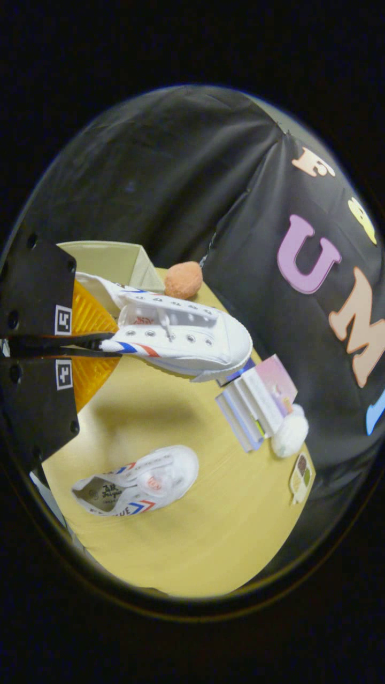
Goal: Open the storage box then place both shoes into the box .Put the left shoe in first, then the right shoe, with the right side of both shoes facing outward in a uniform manner.
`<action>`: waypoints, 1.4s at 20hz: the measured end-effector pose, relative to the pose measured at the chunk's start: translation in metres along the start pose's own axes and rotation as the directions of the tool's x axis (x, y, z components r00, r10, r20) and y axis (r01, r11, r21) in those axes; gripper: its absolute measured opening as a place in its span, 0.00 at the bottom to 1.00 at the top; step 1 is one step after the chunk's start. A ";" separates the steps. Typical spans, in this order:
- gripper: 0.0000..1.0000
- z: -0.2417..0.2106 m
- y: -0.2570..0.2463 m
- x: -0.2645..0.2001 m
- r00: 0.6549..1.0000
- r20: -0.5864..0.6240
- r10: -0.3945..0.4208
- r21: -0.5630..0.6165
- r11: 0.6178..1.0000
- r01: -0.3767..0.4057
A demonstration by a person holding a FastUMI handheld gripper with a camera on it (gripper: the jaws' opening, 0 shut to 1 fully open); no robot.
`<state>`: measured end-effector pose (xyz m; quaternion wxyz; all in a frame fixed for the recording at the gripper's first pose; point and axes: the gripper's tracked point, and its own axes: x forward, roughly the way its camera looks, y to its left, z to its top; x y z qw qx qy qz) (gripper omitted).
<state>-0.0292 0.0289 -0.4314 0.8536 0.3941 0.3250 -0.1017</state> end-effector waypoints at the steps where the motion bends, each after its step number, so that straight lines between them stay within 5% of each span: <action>1: 0.03 -0.001 -0.001 0.001 1.000 0.009 0.026 -0.017 1.000 -0.026; 10: 0.03 -0.035 0.000 0.032 0.975 -0.167 0.144 -0.159 0.972 -0.171; 18: 0.03 -0.043 0.004 0.029 0.936 -0.351 0.019 -0.181 0.980 -0.088; 28: 0.03 -0.039 0.003 0.031 0.940 -0.340 -0.017 -0.242 0.968 -0.070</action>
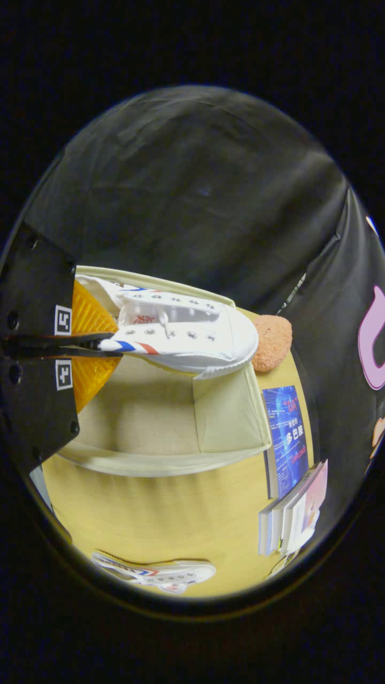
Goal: Open the storage box then place both shoes into the box .Put the left shoe in first, then the right shoe, with the right side of both shoes facing outward in a uniform manner.
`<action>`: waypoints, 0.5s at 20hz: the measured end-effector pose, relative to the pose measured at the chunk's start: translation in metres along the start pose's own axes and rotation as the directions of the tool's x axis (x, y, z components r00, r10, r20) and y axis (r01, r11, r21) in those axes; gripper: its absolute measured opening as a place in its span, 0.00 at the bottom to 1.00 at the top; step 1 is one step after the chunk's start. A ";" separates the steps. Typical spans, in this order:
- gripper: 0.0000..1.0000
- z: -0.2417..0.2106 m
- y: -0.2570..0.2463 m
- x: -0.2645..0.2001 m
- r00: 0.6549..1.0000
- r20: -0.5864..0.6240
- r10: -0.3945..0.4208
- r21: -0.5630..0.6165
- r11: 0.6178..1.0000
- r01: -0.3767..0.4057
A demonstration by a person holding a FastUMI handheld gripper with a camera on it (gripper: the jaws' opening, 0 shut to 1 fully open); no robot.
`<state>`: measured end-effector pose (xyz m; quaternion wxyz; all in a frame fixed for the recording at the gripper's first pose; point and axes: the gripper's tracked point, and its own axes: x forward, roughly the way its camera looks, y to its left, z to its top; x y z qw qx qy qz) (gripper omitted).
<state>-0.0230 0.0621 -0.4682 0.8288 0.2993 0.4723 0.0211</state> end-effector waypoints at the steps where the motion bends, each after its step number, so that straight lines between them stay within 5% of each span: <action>1: 0.03 0.000 0.000 -0.001 1.000 0.000 0.000 -0.001 1.000 0.000; 10: 0.02 -0.016 0.004 0.008 0.997 -0.083 -0.005 0.016 1.000 0.007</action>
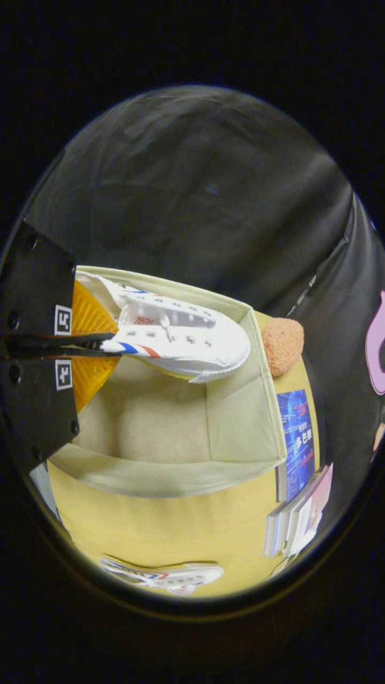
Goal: Open the storage box then place both shoes into the box .Put the left shoe in first, then the right shoe, with the right side of both shoes facing outward in a uniform manner.
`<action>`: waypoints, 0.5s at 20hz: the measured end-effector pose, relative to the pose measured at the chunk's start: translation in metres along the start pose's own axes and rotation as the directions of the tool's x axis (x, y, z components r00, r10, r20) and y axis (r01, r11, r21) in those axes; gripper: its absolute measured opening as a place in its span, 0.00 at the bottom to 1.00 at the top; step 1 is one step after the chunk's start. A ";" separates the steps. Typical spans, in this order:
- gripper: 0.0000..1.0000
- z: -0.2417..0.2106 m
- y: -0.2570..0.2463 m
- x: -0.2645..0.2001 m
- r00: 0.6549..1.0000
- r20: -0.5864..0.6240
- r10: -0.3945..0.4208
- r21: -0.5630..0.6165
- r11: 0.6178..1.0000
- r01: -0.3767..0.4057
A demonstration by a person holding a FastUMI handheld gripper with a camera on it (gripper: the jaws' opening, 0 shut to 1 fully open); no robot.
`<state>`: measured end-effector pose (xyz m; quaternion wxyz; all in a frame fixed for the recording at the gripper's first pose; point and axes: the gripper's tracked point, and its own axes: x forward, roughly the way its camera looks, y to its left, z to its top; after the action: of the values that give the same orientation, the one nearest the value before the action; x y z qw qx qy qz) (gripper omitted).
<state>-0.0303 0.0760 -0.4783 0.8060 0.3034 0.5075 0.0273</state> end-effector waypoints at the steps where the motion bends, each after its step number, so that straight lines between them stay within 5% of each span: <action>1: 0.03 -0.003 0.001 0.001 1.000 -0.023 -0.007 0.008 1.000 0.007; 10: 0.03 -0.008 -0.019 0.043 0.989 -0.108 -0.099 0.034 0.994 0.103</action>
<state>-0.0212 0.0790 -0.5254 0.7720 0.2913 0.5649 -0.0077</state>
